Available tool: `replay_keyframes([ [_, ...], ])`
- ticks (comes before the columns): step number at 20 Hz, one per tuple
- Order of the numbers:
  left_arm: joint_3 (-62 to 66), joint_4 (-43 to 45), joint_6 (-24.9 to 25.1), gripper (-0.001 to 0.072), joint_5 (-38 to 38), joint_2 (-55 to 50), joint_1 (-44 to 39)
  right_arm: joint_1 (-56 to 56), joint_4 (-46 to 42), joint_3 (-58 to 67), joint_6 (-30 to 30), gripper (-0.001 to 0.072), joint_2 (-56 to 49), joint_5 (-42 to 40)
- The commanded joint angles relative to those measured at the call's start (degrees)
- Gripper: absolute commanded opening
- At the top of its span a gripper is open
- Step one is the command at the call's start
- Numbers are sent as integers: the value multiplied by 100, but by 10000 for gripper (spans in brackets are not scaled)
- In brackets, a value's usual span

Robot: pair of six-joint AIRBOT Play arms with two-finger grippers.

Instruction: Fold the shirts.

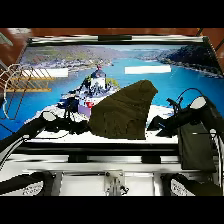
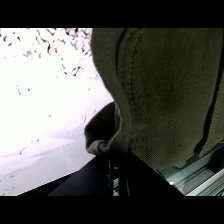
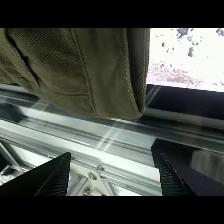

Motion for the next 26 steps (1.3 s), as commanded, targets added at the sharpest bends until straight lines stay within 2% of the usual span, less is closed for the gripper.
replay_keyframes([
  [1,205,-22,35,57,72,94,-11,-2,621,-627,-225,659,-247,-621],
  [5,352,-28,28,57,-118,170,-24,90,883,-730,-369,659,-599,-758],
  [9,365,-28,28,57,-146,173,-24,660,667,-730,-420,659,-728,-920],
  [12,365,-28,87,57,-227,188,-24,745,695,-730,-245,658,-739,-1458],
  [13,365,-28,264,58,-225,223,-24,745,691,-730,-140,656,-739,-1648],
  [14,365,-26,369,57,-225,260,-24,748,691,-730,-61,616,-739,-1788],
  [15,365,-26,378,57,-214,295,-22,748,693,-730,11,485,-739,-1899],
  [16,365,-28,426,57,-205,317,-24,748,713,-730,70,301,-739,-1971],
  [17,365,-26,492,57,-208,330,-24,745,787,-728,105,81,-739,-1982],
  [22,717,2,824,56,-367,474,-22,737,1222,-195,-710,88,-367,-1449],
  [25,1764,372,896,56,-638,894,35,734,1165,896,-1401,88,339,-1008],
  [26,2291,387,1093,56,-802,1073,109,734,1121,1408,-1403,88,584,-874],
])
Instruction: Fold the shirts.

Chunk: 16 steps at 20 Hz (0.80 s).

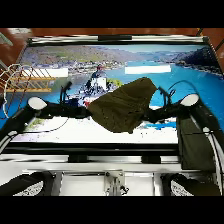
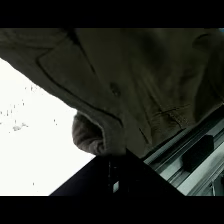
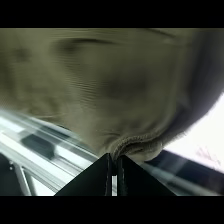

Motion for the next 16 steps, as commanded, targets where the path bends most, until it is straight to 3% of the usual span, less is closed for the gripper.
replay_keyframes([
  [1,1469,203,393,56,-409,511,177,-2,-9,1473,-485,88,763,496],
  [4,3370,199,299,57,-459,944,542,0,-262,3128,-319,88,1290,310],
  [7,5121,201,-289,57,-459,1110,800,4,-365,4568,9,88,1543,-140],
  [9,5980,201,-358,57,-461,1191,793,4,-149,5250,238,88,1578,-275],
  [13,6629,396,-369,57,-481,1508,789,4,24,5995,844,88,1578,-136],
  [16,6625,999,-833,57,-1154,1659,789,4,107,6057,1506,88,1582,306],
])
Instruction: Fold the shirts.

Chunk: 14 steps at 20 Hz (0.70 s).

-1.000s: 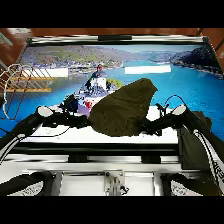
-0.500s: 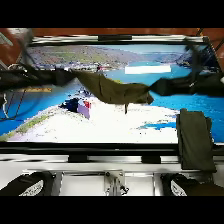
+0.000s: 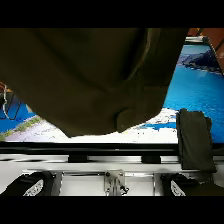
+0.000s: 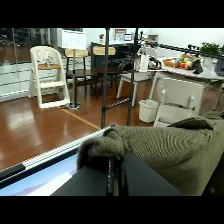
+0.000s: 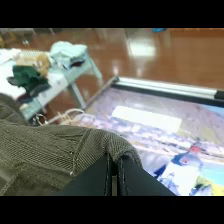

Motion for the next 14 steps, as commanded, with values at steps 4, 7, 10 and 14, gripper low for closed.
replay_keyframes([
  [4,227,605,-540,57,-1534,192,13,2,199,269,1228,88,22,1329],
  [7,227,699,-671,56,-2378,358,15,2,400,269,1508,88,98,2057],
  [10,225,785,-870,56,-2824,463,15,2,326,269,1731,88,184,2190],
  [14,221,885,-1180,56,-3386,597,15,2,310,269,2120,88,240,2924],
])
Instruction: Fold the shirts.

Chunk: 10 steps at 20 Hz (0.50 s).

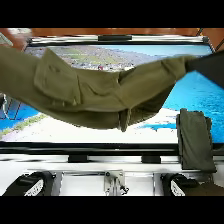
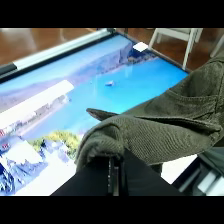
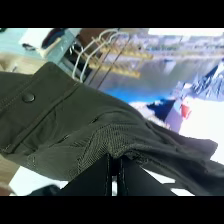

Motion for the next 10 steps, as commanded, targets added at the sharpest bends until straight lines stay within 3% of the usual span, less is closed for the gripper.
replay_keyframes([
  [1,2,264,-393,56,-870,85,4,2,-74,7,435,88,33,986],
  [3,2,345,-444,56,-990,96,4,0,-352,7,643,88,70,1292],
  [6,-55,345,-503,56,-369,66,4,2,-728,4,680,88,9,1209],
  [10,-1294,501,-691,56,-490,-68,4,9,-1222,-695,614,88,-114,1305],
])
